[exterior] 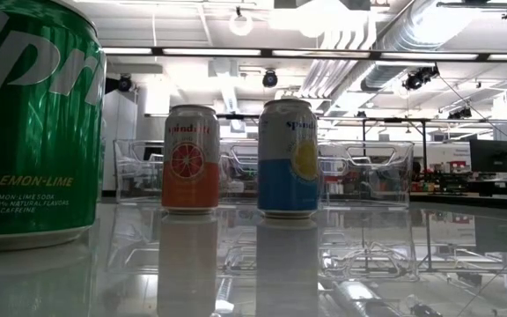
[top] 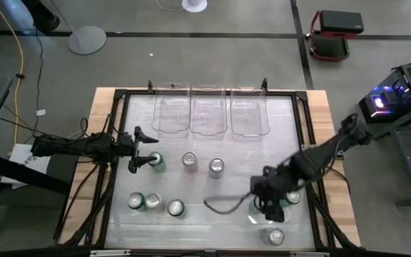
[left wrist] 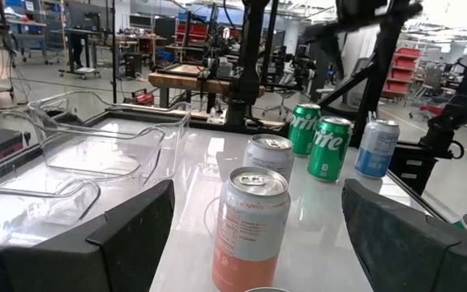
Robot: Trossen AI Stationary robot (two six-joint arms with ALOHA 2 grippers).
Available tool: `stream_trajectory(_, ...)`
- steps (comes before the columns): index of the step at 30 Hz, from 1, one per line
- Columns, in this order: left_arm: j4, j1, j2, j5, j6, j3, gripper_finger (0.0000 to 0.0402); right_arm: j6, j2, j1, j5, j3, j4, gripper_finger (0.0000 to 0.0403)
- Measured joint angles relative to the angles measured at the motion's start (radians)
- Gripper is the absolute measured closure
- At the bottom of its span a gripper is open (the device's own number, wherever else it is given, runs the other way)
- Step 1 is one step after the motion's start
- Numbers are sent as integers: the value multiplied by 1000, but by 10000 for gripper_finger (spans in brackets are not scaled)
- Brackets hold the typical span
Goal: Sort soda cans
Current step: Put green soda can into the right transparent bin
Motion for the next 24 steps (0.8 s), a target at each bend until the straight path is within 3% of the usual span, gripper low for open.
stream_trajectory(3, 0, 0, 0, 0, 0, 0, 71, 112, 40, 40, 76, 0, -80, 84)
stream_trajectory(7, 0, 0, 0, -1, 0, 0, 71, 157, 98, 49, 61, 0, -141, 84)
stream_trajectory(16, -1, 0, 0, -2, 0, 0, 71, 95, 149, 49, 100, -13, -83, 84)
stream_trajectory(24, -1, 0, 0, -1, -3, 0, 71, 107, 75, 51, 69, -199, 79, 84)
